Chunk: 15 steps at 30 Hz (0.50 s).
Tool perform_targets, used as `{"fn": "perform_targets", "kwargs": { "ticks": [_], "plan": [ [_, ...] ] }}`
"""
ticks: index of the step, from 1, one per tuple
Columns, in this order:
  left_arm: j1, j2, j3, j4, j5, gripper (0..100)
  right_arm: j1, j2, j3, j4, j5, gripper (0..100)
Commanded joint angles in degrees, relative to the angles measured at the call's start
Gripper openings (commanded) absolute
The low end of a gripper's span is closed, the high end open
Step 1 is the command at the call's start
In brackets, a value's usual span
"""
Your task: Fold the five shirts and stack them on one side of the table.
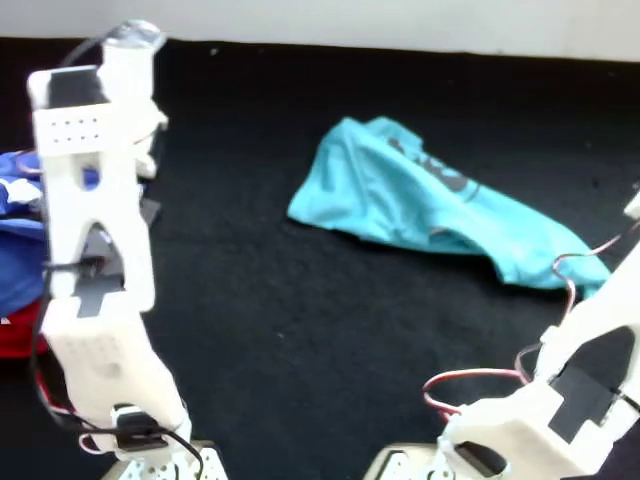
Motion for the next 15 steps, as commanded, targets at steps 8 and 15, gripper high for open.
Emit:
{"fn": "perform_targets", "kwargs": {
  "ticks": [8, 15],
  "plan": [
    [-9.36, -12.79, -1.89, 0.53, 0.62, 3, -40.40, 0.04, -0.13, 3.03, -0.18, 17.4],
    [-16.84, -13.41, -1.98, 0.53, 0.62, 3, -60.18, 11.91, 14.90, -18.59, 0.00, 17.4]
  ]
}}
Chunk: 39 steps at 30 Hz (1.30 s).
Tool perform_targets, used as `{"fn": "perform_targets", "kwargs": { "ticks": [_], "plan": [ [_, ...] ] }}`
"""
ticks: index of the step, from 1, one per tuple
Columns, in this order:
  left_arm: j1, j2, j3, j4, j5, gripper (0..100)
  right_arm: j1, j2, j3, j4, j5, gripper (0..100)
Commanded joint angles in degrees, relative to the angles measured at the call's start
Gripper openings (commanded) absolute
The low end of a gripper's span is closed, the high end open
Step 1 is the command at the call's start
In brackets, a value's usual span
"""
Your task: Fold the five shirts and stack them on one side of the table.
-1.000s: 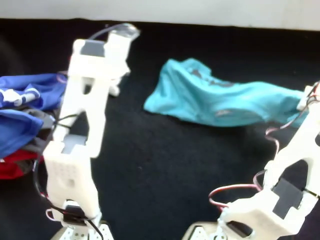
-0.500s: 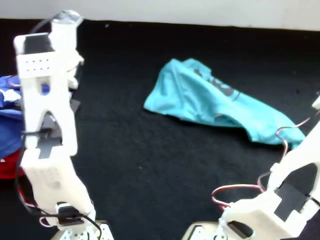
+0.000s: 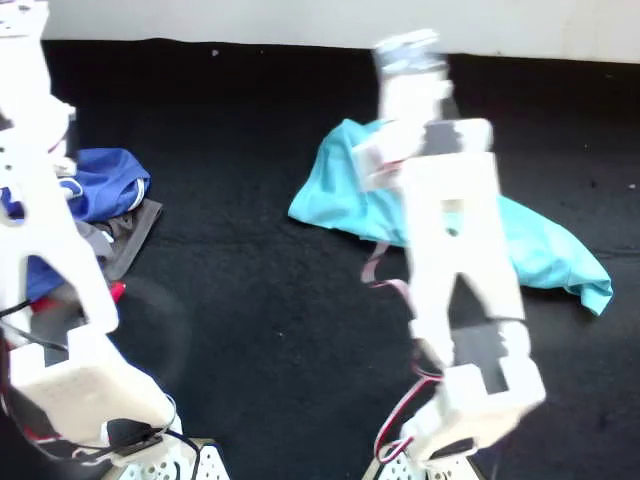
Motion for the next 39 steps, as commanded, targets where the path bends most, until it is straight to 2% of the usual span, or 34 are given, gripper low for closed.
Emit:
{"fn": "perform_targets", "kwargs": {
  "ticks": [1, 5, 12, 21, 23, 25, 27, 30, 35, 37, 39],
  "plan": [
    [-4.00, -3.47, -1.89, 0.18, 0.62, 3, -6.29, 6.55, 2.77, -11.38, -0.09, 17.4],
    [-9.36, -3.47, -1.89, 0.18, 0.44, 3, -8.48, 14.90, 1.10, -19.21, -0.09, 17.6],
    [-15.08, -3.47, -1.89, 0.18, 0.35, 3, -6.46, 29.32, -12.44, -16.13, 0.09, 17.7],
    [-14.99, -3.47, -1.89, 0.18, 0.35, 3, -5.58, 46.90, -38.64, -0.75, 0.18, 17.3],
    [-14.99, -3.47, -1.89, 0.18, 0.35, 3, -5.41, 49.98, -44.26, 2.77, 0.18, 12.2],
    [-15.08, -3.47, -1.89, 0.18, 0.35, 3, -4.62, 52.44, -49.45, 6.11, 0.18, 0.0],
    [-15.16, -3.47, -1.89, 0.18, 0.35, 3, -3.38, 53.93, -54.46, 9.71, 0.00, 2.3],
    [-14.90, -2.95, -1.80, 0.18, 0.35, 3, -0.75, 54.20, -63.08, 16.40, -0.09, 0.8],
    [-10.86, -3.38, 1.45, 0.09, 0.44, 3, 3.91, 54.11, -86.02, 30.73, 0.35, 0.6],
    [-8.13, -3.38, 3.12, 0.09, 0.53, 3, 6.99, 53.76, -92.26, 30.99, 1.93, 0.6],
    [-4.70, -2.95, 4.53, 0.09, 0.53, 3, 11.12, 50.59, -91.03, 30.99, 2.55, 0.6]
  ]
}}
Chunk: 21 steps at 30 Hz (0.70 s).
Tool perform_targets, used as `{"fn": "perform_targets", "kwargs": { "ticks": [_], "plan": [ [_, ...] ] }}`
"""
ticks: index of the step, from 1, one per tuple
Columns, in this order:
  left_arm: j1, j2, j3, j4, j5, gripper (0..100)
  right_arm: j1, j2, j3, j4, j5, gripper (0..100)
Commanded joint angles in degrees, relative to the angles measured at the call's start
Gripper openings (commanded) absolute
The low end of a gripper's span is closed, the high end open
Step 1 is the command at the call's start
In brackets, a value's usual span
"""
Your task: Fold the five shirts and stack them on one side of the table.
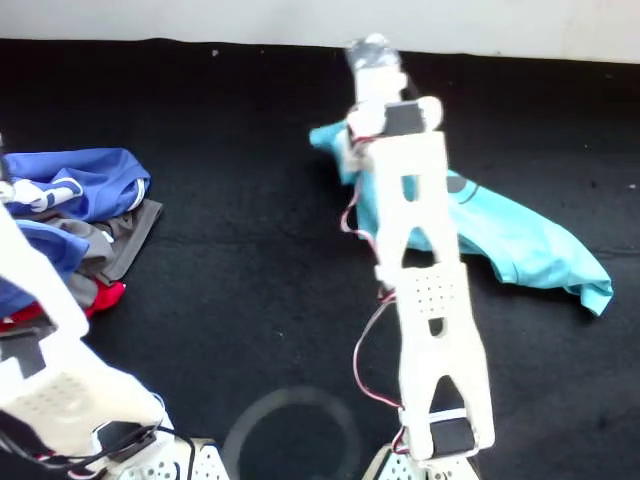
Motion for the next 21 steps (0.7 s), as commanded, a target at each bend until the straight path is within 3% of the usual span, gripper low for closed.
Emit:
{"fn": "perform_targets", "kwargs": {
  "ticks": [1, 6, 14, 16, 21],
  "plan": [
    [6.81, -2.86, 1.71, 0.09, 0.53, 3, 7.78, -6.11, -6.73, 1.71, 1.23, 0.6],
    [18.33, -2.77, 8.66, -2.73, 0.53, 3, 19.30, -21.49, 3.30, 1.63, 2.37, 0.6],
    [38.37, -2.77, 20.18, -21.80, 0.79, 4, 33.71, -45.49, 28.79, 1.54, 11.69, 0.6],
    [43.82, -2.77, 22.46, -25.23, 2.02, 9, 36.62, -49.54, 36.26, 1.54, 13.71, 0.6],
    [55.43, 1.36, 25.01, -32.00, 13.45, 24, 44.79, -55.96, 55.16, 1.27, 15.21, 0.6]
  ]
}}
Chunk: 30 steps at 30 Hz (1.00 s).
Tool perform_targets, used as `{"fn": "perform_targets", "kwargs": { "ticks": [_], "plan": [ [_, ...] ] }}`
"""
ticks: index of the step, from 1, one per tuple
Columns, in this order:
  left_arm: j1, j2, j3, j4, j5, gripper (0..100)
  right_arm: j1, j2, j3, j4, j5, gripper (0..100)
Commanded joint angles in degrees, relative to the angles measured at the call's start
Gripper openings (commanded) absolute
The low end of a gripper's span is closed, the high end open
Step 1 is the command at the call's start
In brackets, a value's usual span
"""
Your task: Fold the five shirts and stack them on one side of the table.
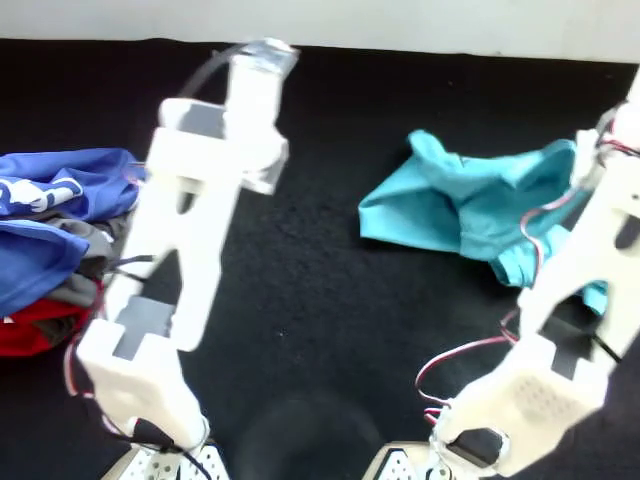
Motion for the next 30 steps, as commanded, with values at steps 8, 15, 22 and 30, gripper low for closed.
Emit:
{"fn": "perform_targets", "kwargs": {
  "ticks": [8, 15, 22, 30],
  "plan": [
    [13.49, 15.34, -8.31, -13.27, 5.71, 23, 23.25, -13.93, 22.46, -1.80, 6.42, 0.6],
    [16.75, 26.59, -25.54, -13.27, 5.71, 23, 31.96, -16.57, 32.57, -8.66, 11.08, 0.6],
    [21.41, 37.23, -34.77, -12.13, 5.71, 23, 29.76, -16.57, 42.33, -9.89, 12.66, 0.6],
    [24.40, 42.07, -44.26, -1.32, 5.36, 4, 20.79, -16.57, 48.22, -12.00, 12.48, 0.6]
  ]
}}
